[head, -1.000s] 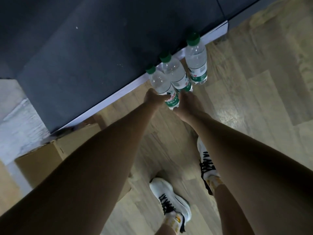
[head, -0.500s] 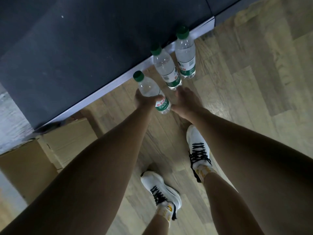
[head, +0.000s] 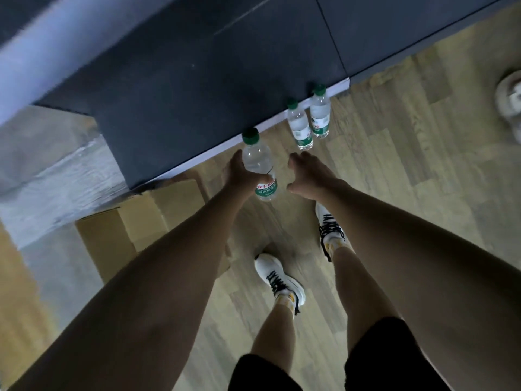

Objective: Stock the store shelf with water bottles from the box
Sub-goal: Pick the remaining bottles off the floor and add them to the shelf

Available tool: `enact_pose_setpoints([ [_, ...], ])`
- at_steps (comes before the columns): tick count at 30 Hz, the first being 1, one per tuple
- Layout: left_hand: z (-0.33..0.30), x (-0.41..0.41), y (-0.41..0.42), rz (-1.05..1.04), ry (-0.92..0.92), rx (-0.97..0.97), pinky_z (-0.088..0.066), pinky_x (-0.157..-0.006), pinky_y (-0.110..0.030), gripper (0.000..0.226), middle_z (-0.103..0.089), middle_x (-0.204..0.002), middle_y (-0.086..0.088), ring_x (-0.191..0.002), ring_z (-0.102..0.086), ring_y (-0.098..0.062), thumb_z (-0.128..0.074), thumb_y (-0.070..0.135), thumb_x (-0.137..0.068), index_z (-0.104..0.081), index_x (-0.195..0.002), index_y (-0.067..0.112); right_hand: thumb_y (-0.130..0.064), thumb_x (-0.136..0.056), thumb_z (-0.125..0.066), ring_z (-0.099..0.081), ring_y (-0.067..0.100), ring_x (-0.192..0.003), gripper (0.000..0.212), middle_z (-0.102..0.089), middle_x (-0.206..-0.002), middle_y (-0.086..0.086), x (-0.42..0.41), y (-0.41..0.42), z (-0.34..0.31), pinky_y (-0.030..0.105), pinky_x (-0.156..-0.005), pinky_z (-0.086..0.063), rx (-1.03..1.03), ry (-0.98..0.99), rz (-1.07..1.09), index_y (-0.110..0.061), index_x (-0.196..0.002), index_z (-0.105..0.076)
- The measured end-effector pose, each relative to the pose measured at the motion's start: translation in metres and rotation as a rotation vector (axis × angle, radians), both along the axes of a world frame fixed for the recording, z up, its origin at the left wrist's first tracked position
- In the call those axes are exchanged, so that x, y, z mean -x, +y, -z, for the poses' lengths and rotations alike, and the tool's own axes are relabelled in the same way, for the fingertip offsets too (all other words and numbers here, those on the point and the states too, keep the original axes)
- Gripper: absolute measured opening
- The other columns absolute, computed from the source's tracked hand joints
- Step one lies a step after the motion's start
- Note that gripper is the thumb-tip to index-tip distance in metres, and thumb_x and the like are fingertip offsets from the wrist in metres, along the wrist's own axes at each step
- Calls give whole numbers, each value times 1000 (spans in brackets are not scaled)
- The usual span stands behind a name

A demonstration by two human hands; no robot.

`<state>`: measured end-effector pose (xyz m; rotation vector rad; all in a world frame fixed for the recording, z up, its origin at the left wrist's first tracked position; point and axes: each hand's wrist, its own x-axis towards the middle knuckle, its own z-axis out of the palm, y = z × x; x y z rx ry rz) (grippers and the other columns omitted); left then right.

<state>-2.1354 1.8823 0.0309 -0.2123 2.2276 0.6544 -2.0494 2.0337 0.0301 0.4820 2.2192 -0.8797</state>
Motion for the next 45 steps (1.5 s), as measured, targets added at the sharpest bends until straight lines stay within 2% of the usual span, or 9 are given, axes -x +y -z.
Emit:
enact_pose_setpoints([
  [3, -79, 6, -19, 41, 60, -59, -48, -91, -31, 78, -64, -118, 3, -109, -60, -17, -93, 21, -59, -56, -127, 16, -22, -82, -74, -52, 32, -117, 56, -49, -128, 13, 9, -20, -71, 41, -90, -50, -21, 46, -48, -10, -130, -46],
  [7, -191, 9, -46, 185, 144, -23, -50, -96, -38, 85, -66, -117, 5, -110, -61, -18, -94, 38, -51, -56, -125, 21, -21, -81, -72, -52, 30, -118, 58, -50, -128, 9, 12, -48, -176, 37, -87, -48, -31, 100, -90, -13, -133, -47],
  [11, -300, 14, -70, 248, 193, -118, -55, -86, -34, 69, -72, -100, 8, -95, -68, -14, -91, 38, -41, -65, -104, 26, -18, -78, -75, -60, 26, -114, 55, -60, -129, 7, 12, -70, -282, 33, -86, -50, 2, 194, -79, -13, -129, -56],
  [17, -443, 19, -90, 284, 278, -244, -55, -88, -34, 63, -72, -102, 10, -95, -68, -13, -89, 25, -45, -66, -104, 28, -27, -62, -87, -67, 21, -101, 57, -70, -112, 1, 23, -92, -411, 33, -90, -54, -15, 302, -109, -23, -114, -66],
  [22, -547, 19, -114, 225, 309, -478, -59, -84, -42, 54, -74, -95, -1, -91, -72, -20, -88, 7, -50, -67, -99, 16, -19, -51, -93, -69, 11, -100, 68, -74, -106, -7, 32, -110, -500, 33, -93, -55, 206, 482, 5, -22, -115, -67],
  [27, -637, 27, -140, 229, 377, -573, -56, -91, -46, 60, -73, -107, -8, -101, -70, -25, -87, -2, -59, -64, -112, 14, -19, -58, -88, -63, -3, -81, 58, -69, -90, -17, 48, -140, -585, 11, -60, -43, 167, 640, 121, -25, -110, -64],
  [31, -696, 39, -158, 285, 414, -496, -56, -91, -41, 64, -70, -110, -7, -104, -66, -24, -85, -2, -67, -56, -121, 15, -23, -57, -89, -63, 3, -79, 48, -67, -84, -15, 59, -153, -633, 19, -62, -47, 109, 739, 156, -23, -98, -65],
  [35, -732, 55, -178, 263, 488, -427, -57, -82, -35, 45, -67, -109, -13, -96, -66, -24, -84, 8, -73, -58, -110, 14, -26, -56, -92, -68, 15, -90, 52, -73, -96, -4, 72, -153, -667, 35, -80, -58, 94, 812, 166, -18, -101, -67],
  [45, -755, 101, -177, 313, 586, -232, -55, -65, -29, 11, -68, -89, -9, -74, -66, -18, -70, 17, -90, -60, -93, 13, -19, -64, -88, -64, 16, -90, 44, -68, -93, -5, 120, -131, -722, 29, -80, -51, 90, 891, 132, -17, -102, -66],
])
